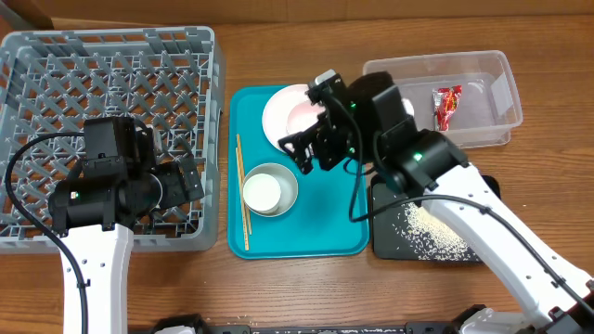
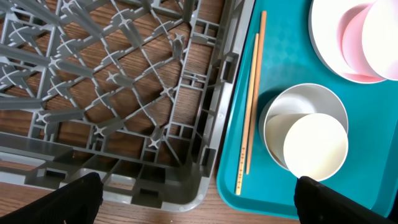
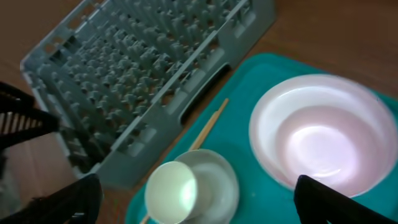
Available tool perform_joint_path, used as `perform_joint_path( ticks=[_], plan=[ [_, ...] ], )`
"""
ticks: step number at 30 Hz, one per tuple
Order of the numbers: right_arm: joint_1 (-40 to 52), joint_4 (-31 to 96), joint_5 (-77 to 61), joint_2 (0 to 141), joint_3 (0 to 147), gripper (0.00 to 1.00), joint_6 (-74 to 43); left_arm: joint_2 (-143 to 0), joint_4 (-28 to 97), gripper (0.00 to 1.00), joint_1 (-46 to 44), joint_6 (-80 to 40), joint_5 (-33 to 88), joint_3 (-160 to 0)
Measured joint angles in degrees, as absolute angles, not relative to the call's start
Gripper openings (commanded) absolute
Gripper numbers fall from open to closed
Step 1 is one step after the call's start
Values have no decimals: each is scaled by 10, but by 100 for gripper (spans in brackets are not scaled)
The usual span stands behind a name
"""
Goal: Sort waste into correct bins and load items into the dishwasher
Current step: 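Place the emptied small plate onto the white plate with the right gripper, then lift the white cup with the right gripper toward the left gripper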
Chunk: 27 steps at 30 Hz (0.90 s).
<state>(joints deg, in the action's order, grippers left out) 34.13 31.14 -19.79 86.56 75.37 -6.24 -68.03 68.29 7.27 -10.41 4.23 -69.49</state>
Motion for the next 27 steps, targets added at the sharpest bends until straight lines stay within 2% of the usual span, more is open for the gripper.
perform_joint_path(
  ticks=[3,5,8,9,12,15,20,24,27],
  plan=[
    [371,305,-204,889,738,89,-96,-680,683,100,73,-104,42,-695],
    [393,307,-199,909,725,75,-112,-680,683,100,73,-104,42,-695],
    [414,310,-185,938,719,60,-139,-680,683,100,73,-104,42,-695],
    [421,309,-176,950,718,56,-147,-680,683,100,73,-104,42,-695],
    [432,309,-156,984,718,53,-177,-680,683,100,73,-104,42,-695],
    [433,308,-146,1021,718,43,-200,-680,683,100,73,-104,42,-695],
    [433,309,-139,1071,717,17,-229,-680,683,100,73,-104,42,-695],
    [432,310,-134,1073,719,6,-238,-680,683,100,73,-104,42,-695],
    [427,322,-135,1068,726,4,-242,-680,683,100,73,-104,42,-695]
  ],
)
